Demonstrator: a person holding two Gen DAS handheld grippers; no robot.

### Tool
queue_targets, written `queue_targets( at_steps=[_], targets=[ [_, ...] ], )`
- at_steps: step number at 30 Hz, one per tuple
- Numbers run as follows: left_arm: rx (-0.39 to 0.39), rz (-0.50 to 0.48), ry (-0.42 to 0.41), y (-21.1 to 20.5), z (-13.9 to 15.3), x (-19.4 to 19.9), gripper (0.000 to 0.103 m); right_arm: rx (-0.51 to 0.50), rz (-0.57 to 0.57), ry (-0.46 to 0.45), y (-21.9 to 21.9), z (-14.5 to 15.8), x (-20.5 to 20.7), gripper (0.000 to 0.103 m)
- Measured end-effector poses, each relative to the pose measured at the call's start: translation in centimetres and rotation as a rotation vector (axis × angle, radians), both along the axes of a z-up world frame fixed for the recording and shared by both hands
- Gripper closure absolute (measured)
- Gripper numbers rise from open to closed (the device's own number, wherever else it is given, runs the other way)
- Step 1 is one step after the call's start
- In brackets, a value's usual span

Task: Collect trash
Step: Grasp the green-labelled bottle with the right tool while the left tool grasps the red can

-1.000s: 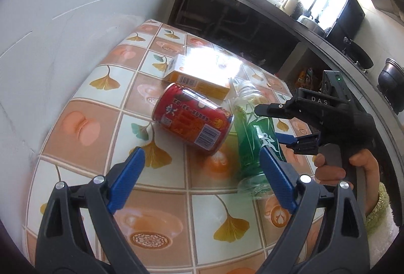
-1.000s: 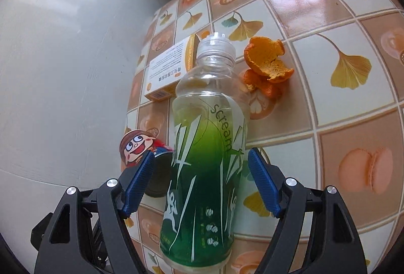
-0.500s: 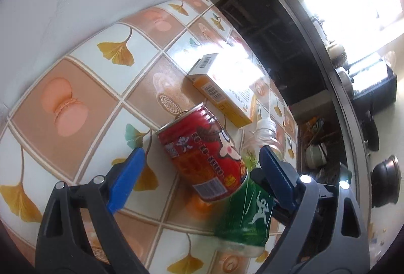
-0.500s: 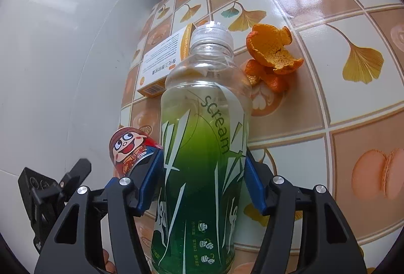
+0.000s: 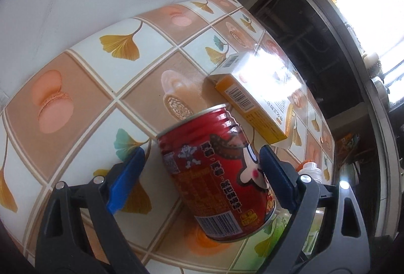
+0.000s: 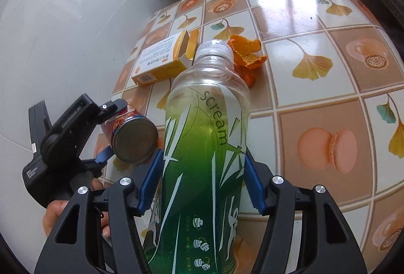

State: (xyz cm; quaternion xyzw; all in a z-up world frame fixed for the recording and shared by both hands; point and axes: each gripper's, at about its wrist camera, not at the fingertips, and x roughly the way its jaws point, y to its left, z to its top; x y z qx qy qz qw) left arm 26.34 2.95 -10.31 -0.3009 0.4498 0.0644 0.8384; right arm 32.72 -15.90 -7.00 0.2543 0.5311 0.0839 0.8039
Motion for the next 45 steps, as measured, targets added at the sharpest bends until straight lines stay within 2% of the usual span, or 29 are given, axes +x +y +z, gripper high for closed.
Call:
queue_targets(
  at_steps=[1,5,11,14,17,23,27,31,35,40,45],
  targets=[
    [0.019,-0.024,-0.014,-0.3,0.2,0.0,0.017,-0.020,0.007,-0.009,-0.1,0.3,-0.6,0.044],
    [0.092,-0.137,-0.070,-1.4,1.6,-0.7,0.034,-0.084,0.024,-0.032,-1.3,1.0,-3.5,0.044],
    [0.156,-0.282,-0.083,-2.4,2.2,-2.3,0.034,-0.171,0.037,-0.059,-2.5,2.0,-7.2,0.044],
    [0.166,-0.385,-0.072,-3.1,2.1,-4.0,0.035,-0.200,0.026,-0.058,-3.6,2.3,-9.2,0.044],
    [0.186,-0.521,-0.067,-4.3,2.3,-6.7,0.035,-0.206,0.011,-0.042,-4.5,2.2,-10.4,0.044],
    [0.209,-0.691,-0.029,-5.8,2.3,-10.4,0.034,-0.193,-0.016,0.002,-6.3,1.9,-12.6,0.044],
    [0.241,-0.710,-0.025,-6.3,2.5,-10.9,0.033,-0.186,-0.010,0.027,-6.5,1.5,-12.8,0.044],
    [0.204,-0.704,0.021,-6.4,1.9,-10.3,0.033,-0.179,-0.012,0.041,-6.1,1.1,-12.1,0.043],
    [0.218,-0.711,0.049,-6.9,1.3,-10.3,0.033,-0.178,-0.003,0.048,-5.5,1.1,-11.7,0.043],
    [0.215,-0.717,0.056,-7.1,1.1,-10.6,0.036,-0.169,0.006,0.060,-5.5,1.0,-11.2,0.043],
    [0.252,-0.714,0.040,-7.5,1.3,-10.9,0.039,-0.129,0.002,0.069,-5.7,0.9,-10.7,0.043]
  ],
)
